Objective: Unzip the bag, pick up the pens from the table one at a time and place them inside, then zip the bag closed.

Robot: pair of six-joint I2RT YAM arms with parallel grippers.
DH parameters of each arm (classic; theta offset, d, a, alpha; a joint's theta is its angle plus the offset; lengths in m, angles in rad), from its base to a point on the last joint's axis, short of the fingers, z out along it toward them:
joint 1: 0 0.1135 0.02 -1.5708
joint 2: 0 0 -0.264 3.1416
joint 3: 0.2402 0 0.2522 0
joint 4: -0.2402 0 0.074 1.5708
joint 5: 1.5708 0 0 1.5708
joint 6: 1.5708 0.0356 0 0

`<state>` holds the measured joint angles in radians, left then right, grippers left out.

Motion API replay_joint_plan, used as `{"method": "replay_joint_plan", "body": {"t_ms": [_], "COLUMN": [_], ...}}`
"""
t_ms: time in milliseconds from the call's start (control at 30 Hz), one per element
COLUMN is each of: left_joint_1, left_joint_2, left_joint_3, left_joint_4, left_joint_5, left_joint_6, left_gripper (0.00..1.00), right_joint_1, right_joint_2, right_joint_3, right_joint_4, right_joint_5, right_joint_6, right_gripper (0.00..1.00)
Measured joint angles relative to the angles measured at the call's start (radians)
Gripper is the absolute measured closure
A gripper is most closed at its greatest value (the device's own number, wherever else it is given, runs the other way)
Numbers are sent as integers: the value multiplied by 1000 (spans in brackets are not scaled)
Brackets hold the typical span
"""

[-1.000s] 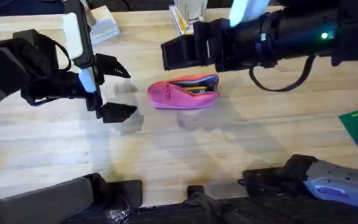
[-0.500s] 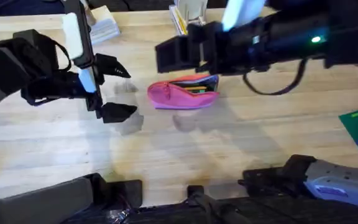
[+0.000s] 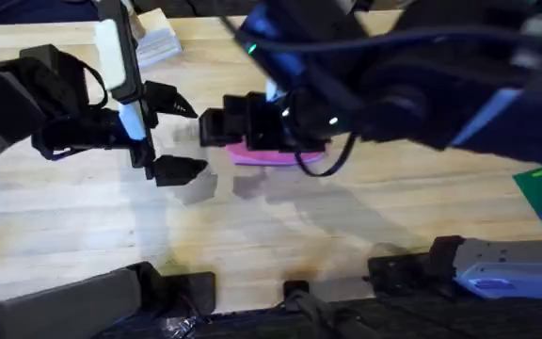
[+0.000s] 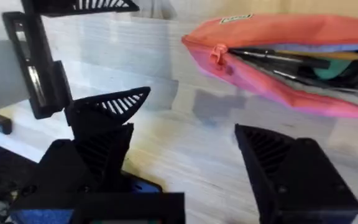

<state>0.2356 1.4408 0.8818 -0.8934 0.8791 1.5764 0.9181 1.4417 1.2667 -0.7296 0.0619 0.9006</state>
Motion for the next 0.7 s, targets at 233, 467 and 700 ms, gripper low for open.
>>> {"method": "replay_joint_plan", "body": {"t_ms": [233, 467, 700], "left_joint_1": [0, 0, 0], "left_joint_2": [0, 0, 0], "left_joint_3": [0, 0, 0], "left_joint_4": [0, 0, 0], "left_joint_5": [0, 0, 0], "left_joint_6": [0, 0, 0], "left_gripper": [7, 7, 7], "right_joint_1": [42, 42, 42], "right_joint_2": [85, 166, 216], "right_joint_3": [0, 0, 0], "right_joint_4": [45, 75, 116], "right_joint_5": [46, 105, 170], "right_joint_6": [42, 49, 50], "right_gripper": [3, 5, 4]}}
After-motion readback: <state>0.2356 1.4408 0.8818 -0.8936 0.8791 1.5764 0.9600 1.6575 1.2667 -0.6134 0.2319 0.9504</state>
